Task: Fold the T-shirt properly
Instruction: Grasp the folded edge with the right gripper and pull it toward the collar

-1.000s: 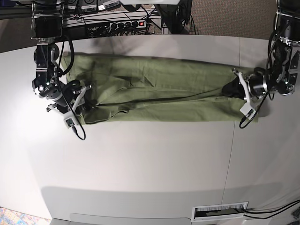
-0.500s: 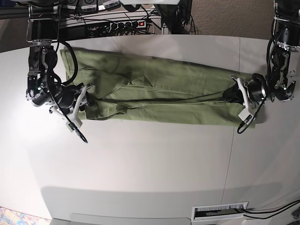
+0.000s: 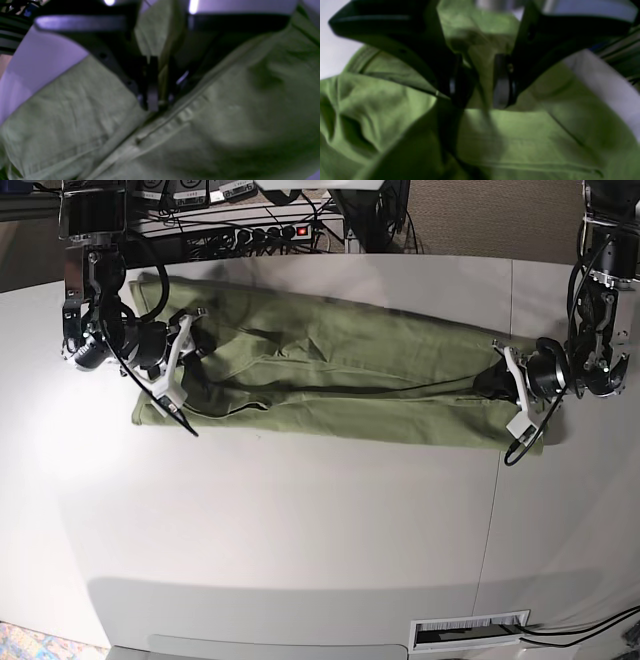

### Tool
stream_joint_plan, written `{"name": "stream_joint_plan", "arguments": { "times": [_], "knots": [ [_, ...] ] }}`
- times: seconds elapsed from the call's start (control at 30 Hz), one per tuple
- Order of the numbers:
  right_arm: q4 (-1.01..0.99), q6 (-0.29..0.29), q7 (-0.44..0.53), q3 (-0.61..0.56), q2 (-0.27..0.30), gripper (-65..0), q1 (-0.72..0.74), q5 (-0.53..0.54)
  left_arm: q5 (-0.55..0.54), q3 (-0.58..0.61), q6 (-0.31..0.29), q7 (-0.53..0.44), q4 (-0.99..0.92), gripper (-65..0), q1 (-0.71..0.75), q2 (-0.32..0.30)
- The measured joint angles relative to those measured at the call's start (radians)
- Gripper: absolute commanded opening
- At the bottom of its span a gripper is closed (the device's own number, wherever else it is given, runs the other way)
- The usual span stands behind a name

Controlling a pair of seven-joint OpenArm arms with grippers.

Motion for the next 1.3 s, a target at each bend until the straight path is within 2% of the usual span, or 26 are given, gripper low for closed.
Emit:
{"name": "stream_joint_plan", "arguments": {
  "times": [0.13, 0.23, 0.47, 0.63, 0.73, 0.8, 1.0, 1.1, 1.3],
  "knots": [
    [0.095, 0.029, -0.033, -0.004, -0.003, -45.0, -0.037, -0.018, 0.0, 0.0, 0.0, 0.0, 0.0, -60.1, 0.0, 0.0],
    [0.177, 0.063, 0.002, -0.005, -0.003, -45.0, -0.053, -0.006, 0.0, 0.0, 0.0, 0.0, 0.0, -60.1, 0.0, 0.0],
    [0.222, 0.068, 0.029, 0.045, -0.051, -45.3, -0.054, 0.005, 0.0, 0.0, 0.0, 0.0, 0.0, -60.1, 0.0, 0.002],
    [0.222, 0.068, -0.054, 0.051, -0.05, -65.0, -0.127, 0.032, 0.0, 0.0, 0.0, 0.0, 0.0, -60.1, 0.0, 0.002],
    [0.222, 0.068, -0.059, 0.05, -0.051, -65.0, -0.191, 0.024, 0.0, 0.0, 0.0, 0.0, 0.0, -60.1, 0.0, 0.002],
    [0.222, 0.068, -0.02, 0.05, -0.051, -65.0, -0.196, -0.043, 0.0, 0.0, 0.0, 0.0, 0.0, -60.1, 0.0, 0.002],
    [0.222, 0.068, 0.221, 0.05, -0.05, -65.0, -0.194, -0.333, 0.0, 0.0, 0.0, 0.0, 0.0, -60.1, 0.0, 0.002],
    [0.222, 0.068, 0.285, 0.05, -0.051, -65.0, -0.194, -0.403, 0.0, 0.0, 0.0, 0.001, 0.0, -60.1, 0.0, 0.002],
    [0.221, 0.068, 0.311, 0.05, -0.05, -65.0, -0.195, -0.463, -0.018, 0.0, 0.0, 0.02, 0.0, -60.1, -0.008, 0.002]
  ]
}}
